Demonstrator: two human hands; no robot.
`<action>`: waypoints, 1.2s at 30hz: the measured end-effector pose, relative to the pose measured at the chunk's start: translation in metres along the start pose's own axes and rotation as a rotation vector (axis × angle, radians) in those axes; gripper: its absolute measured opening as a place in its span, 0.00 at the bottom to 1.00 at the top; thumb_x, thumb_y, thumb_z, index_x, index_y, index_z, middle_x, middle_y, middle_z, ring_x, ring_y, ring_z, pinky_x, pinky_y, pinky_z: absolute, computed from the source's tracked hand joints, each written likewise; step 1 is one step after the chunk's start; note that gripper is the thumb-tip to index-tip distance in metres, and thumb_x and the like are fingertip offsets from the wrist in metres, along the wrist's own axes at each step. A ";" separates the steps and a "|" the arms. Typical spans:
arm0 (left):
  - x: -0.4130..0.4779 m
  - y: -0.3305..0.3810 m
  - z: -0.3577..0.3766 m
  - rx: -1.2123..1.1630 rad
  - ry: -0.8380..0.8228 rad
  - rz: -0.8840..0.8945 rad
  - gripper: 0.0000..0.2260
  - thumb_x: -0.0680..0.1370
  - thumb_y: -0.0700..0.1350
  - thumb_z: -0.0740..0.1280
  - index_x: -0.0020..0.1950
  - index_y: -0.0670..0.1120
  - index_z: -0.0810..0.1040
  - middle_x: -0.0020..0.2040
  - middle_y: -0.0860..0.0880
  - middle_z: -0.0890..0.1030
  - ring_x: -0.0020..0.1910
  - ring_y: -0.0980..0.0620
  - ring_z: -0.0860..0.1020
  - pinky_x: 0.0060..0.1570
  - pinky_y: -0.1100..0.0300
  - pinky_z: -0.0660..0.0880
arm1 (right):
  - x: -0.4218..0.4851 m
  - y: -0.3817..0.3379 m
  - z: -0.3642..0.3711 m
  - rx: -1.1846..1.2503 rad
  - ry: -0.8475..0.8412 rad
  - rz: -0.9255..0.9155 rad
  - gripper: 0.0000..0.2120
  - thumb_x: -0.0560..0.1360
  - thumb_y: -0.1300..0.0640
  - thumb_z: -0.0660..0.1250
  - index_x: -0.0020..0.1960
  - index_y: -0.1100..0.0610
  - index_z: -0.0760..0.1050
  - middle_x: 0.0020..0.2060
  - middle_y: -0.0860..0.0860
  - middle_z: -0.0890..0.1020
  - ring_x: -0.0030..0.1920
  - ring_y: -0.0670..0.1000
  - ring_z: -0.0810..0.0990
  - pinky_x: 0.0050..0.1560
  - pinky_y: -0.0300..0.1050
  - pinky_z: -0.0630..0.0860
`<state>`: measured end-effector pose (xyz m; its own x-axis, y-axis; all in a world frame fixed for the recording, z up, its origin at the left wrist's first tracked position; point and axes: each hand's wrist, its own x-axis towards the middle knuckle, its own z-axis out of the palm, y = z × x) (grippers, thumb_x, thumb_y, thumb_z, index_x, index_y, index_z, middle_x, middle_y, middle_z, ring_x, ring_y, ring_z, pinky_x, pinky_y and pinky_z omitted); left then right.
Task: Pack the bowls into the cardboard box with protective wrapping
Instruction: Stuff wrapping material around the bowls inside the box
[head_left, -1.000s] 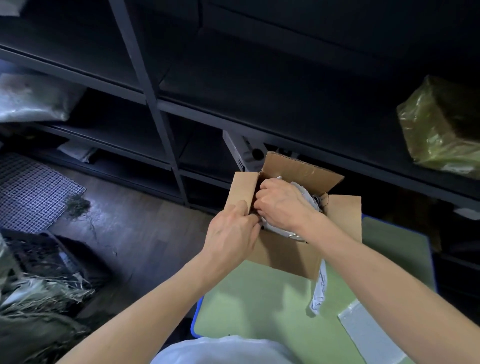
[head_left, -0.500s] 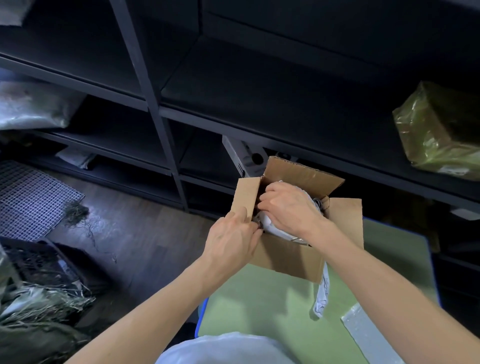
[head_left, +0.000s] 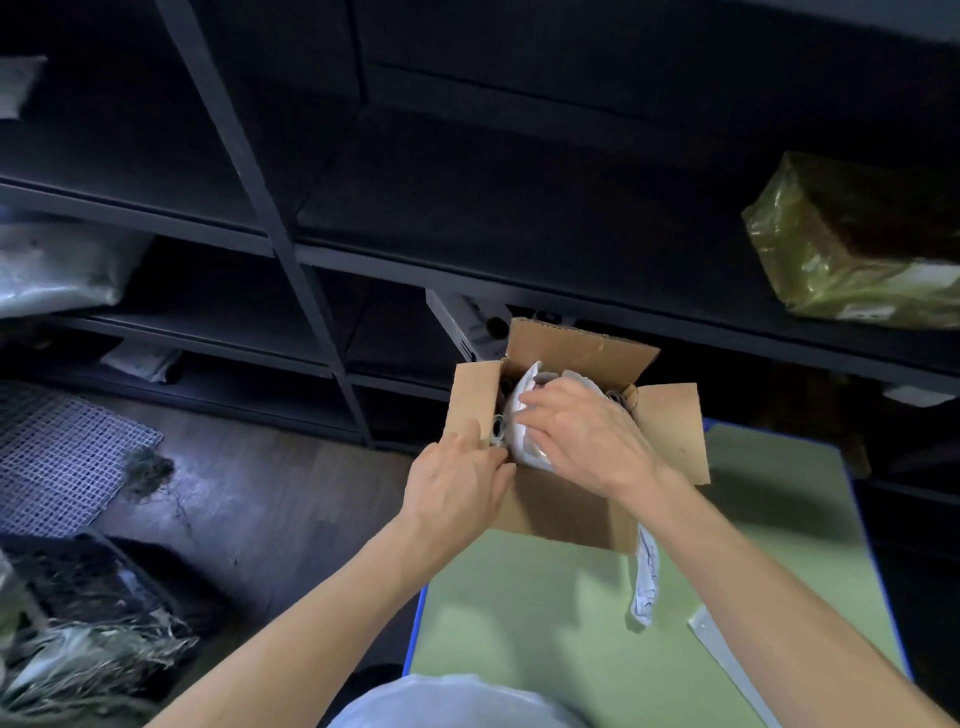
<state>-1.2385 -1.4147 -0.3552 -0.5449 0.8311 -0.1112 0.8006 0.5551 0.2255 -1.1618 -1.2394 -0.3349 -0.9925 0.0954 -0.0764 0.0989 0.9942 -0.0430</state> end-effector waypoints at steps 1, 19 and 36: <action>-0.002 -0.001 0.000 -0.011 0.012 0.009 0.17 0.83 0.56 0.53 0.50 0.53 0.80 0.45 0.53 0.65 0.41 0.49 0.72 0.42 0.55 0.72 | -0.005 0.000 -0.001 0.033 0.042 0.020 0.17 0.82 0.52 0.53 0.60 0.46 0.80 0.60 0.41 0.78 0.61 0.49 0.72 0.73 0.45 0.60; -0.018 0.059 0.001 -0.272 0.143 0.322 0.13 0.82 0.48 0.60 0.49 0.48 0.84 0.42 0.50 0.78 0.43 0.46 0.74 0.45 0.50 0.72 | -0.134 -0.001 0.014 0.335 0.330 0.377 0.09 0.78 0.58 0.68 0.56 0.50 0.83 0.55 0.43 0.83 0.56 0.49 0.79 0.51 0.44 0.79; -0.037 0.171 0.104 -0.226 -0.312 0.262 0.14 0.82 0.52 0.57 0.66 0.55 0.76 0.58 0.52 0.77 0.55 0.48 0.77 0.49 0.52 0.75 | -0.286 0.058 0.107 0.592 0.005 0.738 0.14 0.80 0.54 0.63 0.64 0.46 0.79 0.59 0.40 0.80 0.63 0.43 0.73 0.59 0.41 0.72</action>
<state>-1.0556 -1.3471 -0.4134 -0.2026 0.9319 -0.3007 0.8079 0.3326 0.4865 -0.8641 -1.2140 -0.4219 -0.6646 0.6920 -0.2819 0.7212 0.4954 -0.4843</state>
